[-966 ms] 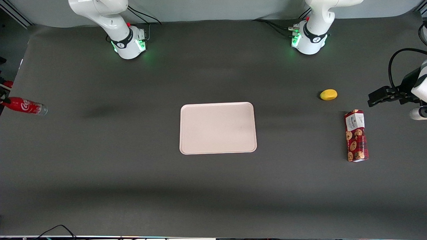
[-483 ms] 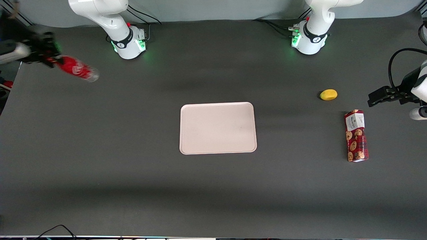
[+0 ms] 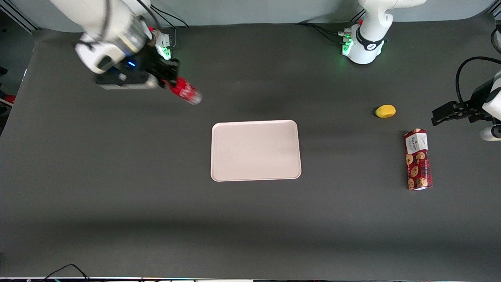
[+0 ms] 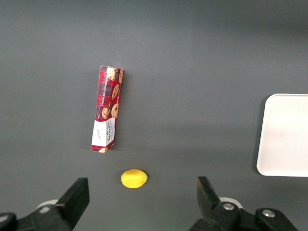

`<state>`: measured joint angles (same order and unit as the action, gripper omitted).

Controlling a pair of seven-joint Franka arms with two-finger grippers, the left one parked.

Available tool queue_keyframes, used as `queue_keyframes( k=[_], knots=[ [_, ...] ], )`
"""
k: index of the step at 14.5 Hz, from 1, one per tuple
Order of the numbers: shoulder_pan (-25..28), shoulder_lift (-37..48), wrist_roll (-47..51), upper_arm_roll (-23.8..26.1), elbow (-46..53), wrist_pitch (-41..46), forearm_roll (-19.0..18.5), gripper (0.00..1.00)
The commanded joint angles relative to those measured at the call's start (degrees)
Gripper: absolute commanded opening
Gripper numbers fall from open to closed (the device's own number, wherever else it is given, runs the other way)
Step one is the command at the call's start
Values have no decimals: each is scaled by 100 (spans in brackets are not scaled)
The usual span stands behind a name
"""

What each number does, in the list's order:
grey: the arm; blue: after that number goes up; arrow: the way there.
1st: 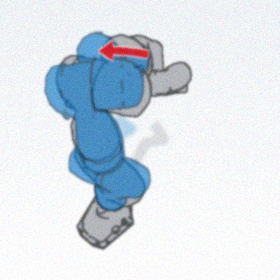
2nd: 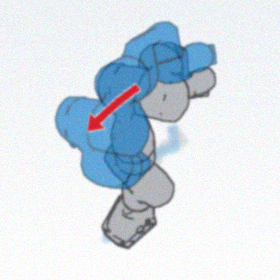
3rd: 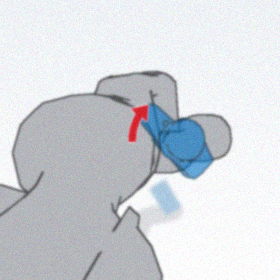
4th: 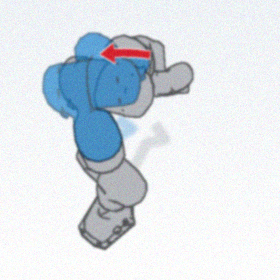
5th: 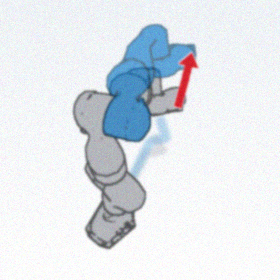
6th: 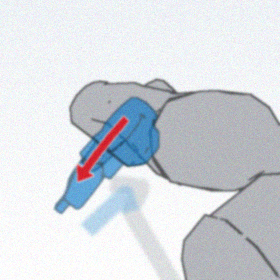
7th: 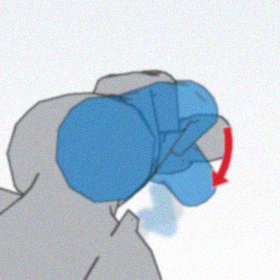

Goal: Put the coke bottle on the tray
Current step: 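Lift the bottle and carry it toward the white tray, then lower the bottle onto the tray and open the right gripper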

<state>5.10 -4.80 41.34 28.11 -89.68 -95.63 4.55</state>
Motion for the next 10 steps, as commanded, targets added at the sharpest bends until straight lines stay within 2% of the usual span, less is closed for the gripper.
queue_keyframes(
  k=[1, 6, 10],
  knots=[
    [123, -213, 811, 202, -873, -1191, -331, 0],
    [150, -1293, 2218, 590, -1174, -2239, -1885, 0],
    [255, -1874, 3080, 705, -1210, -2715, -2818, 0]
  ],
)
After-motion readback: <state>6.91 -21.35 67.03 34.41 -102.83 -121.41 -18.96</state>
